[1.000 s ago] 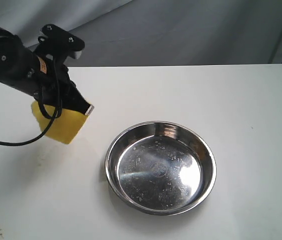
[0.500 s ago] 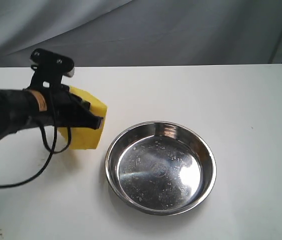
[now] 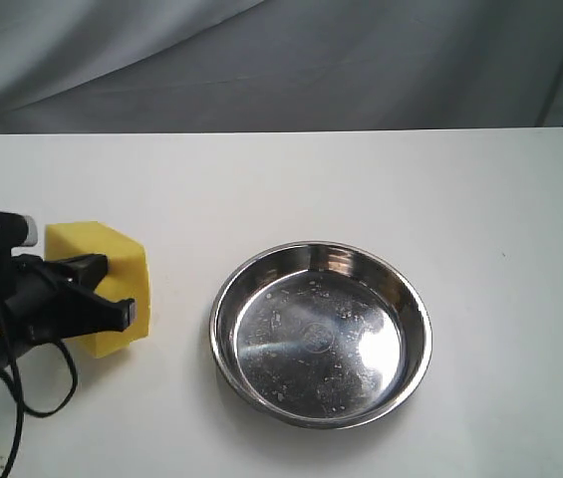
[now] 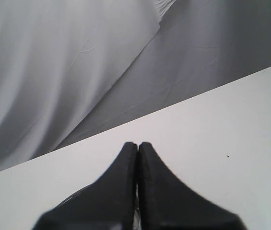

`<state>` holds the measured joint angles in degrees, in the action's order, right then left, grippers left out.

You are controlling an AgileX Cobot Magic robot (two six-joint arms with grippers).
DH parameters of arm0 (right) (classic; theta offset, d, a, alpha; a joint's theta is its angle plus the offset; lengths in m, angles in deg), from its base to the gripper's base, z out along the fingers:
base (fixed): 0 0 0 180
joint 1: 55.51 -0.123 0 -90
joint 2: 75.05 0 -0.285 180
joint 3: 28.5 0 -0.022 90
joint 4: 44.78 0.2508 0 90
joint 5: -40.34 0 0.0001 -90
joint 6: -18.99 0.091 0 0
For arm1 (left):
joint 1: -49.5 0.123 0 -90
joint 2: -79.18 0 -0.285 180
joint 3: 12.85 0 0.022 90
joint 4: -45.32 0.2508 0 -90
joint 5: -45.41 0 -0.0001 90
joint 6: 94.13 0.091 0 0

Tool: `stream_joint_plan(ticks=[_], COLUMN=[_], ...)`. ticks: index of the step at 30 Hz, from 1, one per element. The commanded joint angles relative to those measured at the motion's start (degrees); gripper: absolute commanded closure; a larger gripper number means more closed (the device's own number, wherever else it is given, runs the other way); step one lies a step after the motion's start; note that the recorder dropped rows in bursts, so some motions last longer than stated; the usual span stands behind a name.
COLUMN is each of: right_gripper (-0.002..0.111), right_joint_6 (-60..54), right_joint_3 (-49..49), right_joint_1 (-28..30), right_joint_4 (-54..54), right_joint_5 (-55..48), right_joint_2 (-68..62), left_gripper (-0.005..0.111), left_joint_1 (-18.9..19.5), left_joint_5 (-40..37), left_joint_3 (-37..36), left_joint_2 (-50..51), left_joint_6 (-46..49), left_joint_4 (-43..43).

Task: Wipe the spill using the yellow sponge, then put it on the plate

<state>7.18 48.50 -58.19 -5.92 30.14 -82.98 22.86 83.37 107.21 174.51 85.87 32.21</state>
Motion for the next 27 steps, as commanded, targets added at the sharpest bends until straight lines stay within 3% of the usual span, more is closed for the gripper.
stream_joint_plan(ticks=[1,5,7,8,13,14,16,19,21,23,25,27], right_gripper=[0.108,0.108,0.108,0.108,0.108,0.108,0.108,0.108,0.108,0.108,0.108,0.108], right_joint_6=[-0.1,-0.1,-0.1,-0.1,-0.1,-0.1,-0.1,-0.1,-0.1,-0.1,-0.1,-0.1], right_joint_3=[0.2,0.2,0.2,0.2,0.2,0.2,0.2,0.2,0.2,0.2,0.2,0.2], right_joint_1=[-0.2,-0.2,-0.2,-0.2,-0.2,-0.2,-0.2,-0.2,-0.2,-0.2,-0.2,-0.2], right_joint_4=[0.1,0.1,0.1,0.1,0.1,0.1,0.1,0.1,0.1,0.1,0.1,0.1], right_joint_5=[0.2,0.2,0.2,0.2,0.2,0.2,0.2,0.2,0.2,0.2,0.2,0.2], right_joint_2=[0.1,0.1,0.1,0.1,0.1,0.1,0.1,0.1,0.1,0.1,0.1,0.1], left_gripper=[0.106,0.105,0.097,0.080,0.020,0.019,0.021,0.041,0.057,0.075,0.082,0.089], left_joint_1=[-0.3,-0.3,-0.3,-0.3,-0.3,-0.3,-0.3,-0.3,-0.3,-0.3,-0.3,0.0], left_joint_5=[4.8,2.9,2.4,2.2,2.2,2.2,0.8,-5.9,-7.5,-7.2,-9.4,-16.3], left_joint_3=[-4.0,-5.1,-5.1,-5.1,-5.1,-5.1,-5.1,-5.1,-5.1,-3.7,-0.4,4.5], left_joint_2=[-0.4,-0.2,-0.2,-0.2,-0.2,-0.2,-0.3,-0.3,-0.3,-0.3,-0.3,-0.3], left_joint_6=[-0.8,-1.2,-1.2,-1.2,-1.2,-1.2,-3.9,-5.5,-5.5,-5.5,-5.5,-5.1], left_joint_4=[-0.5,-0.5,-0.5,-0.5,-2.0,-3.5,-9.1,-18.2,-17.6,-11.8,-9.5,-9.5])
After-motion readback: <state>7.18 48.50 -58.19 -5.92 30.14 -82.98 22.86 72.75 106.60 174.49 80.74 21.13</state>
